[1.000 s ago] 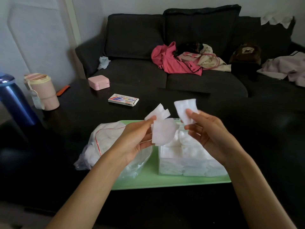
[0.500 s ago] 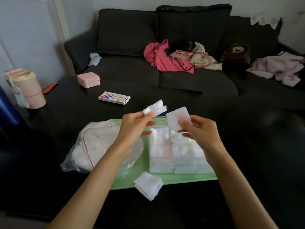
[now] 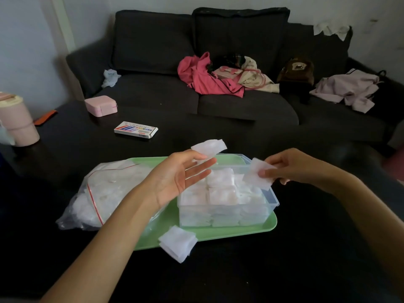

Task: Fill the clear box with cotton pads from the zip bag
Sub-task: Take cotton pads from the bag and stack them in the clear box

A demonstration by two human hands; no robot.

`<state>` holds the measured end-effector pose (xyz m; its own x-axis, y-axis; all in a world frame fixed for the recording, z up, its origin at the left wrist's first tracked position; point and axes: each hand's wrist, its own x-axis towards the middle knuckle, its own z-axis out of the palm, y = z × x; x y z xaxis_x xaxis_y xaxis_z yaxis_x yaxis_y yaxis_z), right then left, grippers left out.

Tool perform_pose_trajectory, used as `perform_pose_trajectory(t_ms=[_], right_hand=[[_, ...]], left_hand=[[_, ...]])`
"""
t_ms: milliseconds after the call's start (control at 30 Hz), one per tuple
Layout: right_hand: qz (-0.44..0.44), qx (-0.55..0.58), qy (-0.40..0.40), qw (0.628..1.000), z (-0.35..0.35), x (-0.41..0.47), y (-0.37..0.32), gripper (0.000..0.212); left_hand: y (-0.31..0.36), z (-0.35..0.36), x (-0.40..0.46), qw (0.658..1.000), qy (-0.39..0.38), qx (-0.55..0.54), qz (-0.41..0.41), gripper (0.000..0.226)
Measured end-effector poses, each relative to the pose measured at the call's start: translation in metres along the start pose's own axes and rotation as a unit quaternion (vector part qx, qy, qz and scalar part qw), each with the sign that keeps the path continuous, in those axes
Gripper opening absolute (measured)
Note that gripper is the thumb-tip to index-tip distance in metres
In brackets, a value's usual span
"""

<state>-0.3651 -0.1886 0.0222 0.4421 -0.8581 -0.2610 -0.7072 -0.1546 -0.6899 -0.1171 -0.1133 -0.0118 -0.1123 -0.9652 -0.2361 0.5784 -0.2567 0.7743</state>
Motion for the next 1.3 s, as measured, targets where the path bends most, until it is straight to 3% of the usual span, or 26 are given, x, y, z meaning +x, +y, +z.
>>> perform_pose_trajectory(t_ms=[100, 233, 433, 633, 800, 900, 967, 1067, 1100, 1167, 1233, 1300], right_hand=[[-0.036, -0.081, -0.067, 0.994, -0.003, 0.005, -0.001, 0.008], [-0.051, -0.223, -0.147, 0.962, 0.006, 0.015, -0.006, 0.029], [-0.081, -0.417, -0.082, 0.902, 0.024, 0.027, 0.004, 0.028], [-0.13, -0.379, -0.016, 0.916, 0.024, 0.023, 0.005, 0.031], [-0.144, -0.438, -0.022, 0.887, 0.03, 0.019, 0.002, 0.011], [-0.135, -0.259, 0.121, 0.949, 0.015, 0.017, -0.008, 0.008], [-0.094, -0.085, 0.182, 0.975, 0.014, 0.018, -0.019, 0.019], [0.035, 0.041, 0.01, 0.998, 0.026, 0.02, -0.034, 0.071], [0.048, 0.07, -0.038, 0.996, 0.03, 0.022, -0.033, 0.077], [0.037, 0.156, -0.05, 0.986, 0.035, 0.022, -0.027, 0.056], [0.013, 0.208, 0.013, 0.978, 0.036, 0.019, -0.02, 0.031], [0.0, 0.199, 0.088, 0.976, 0.032, 0.017, -0.012, 0.029]], left_hand=[[-0.001, 0.003, 0.003, 1.0, -0.008, -0.019, -0.007, 0.06], [-0.007, 0.002, 0.011, 0.998, 0.025, 0.049, 0.008, 0.031], [-0.016, 0.0, 0.014, 0.986, 0.09, 0.129, 0.047, 0.013], [-0.021, -0.002, 0.011, 0.978, 0.112, 0.167, 0.055, 0.012], [-0.016, 0.003, 0.009, 0.985, 0.111, 0.126, 0.042, 0.018], [-0.012, 0.006, 0.007, 0.992, 0.082, 0.091, 0.011, 0.024], [-0.014, 0.009, 0.008, 0.99, 0.08, 0.115, 0.02, 0.023], [-0.02, 0.013, 0.011, 0.965, 0.107, 0.229, 0.078, 0.014], [-0.022, 0.015, 0.012, 0.958, 0.105, 0.248, 0.098, 0.013], [-0.024, 0.02, 0.013, 0.95, 0.095, 0.267, 0.13, 0.012], [-0.028, 0.025, 0.016, 0.94, 0.098, 0.287, 0.155, 0.015], [-0.033, 0.029, 0.02, 0.929, 0.105, 0.312, 0.17, 0.02]])
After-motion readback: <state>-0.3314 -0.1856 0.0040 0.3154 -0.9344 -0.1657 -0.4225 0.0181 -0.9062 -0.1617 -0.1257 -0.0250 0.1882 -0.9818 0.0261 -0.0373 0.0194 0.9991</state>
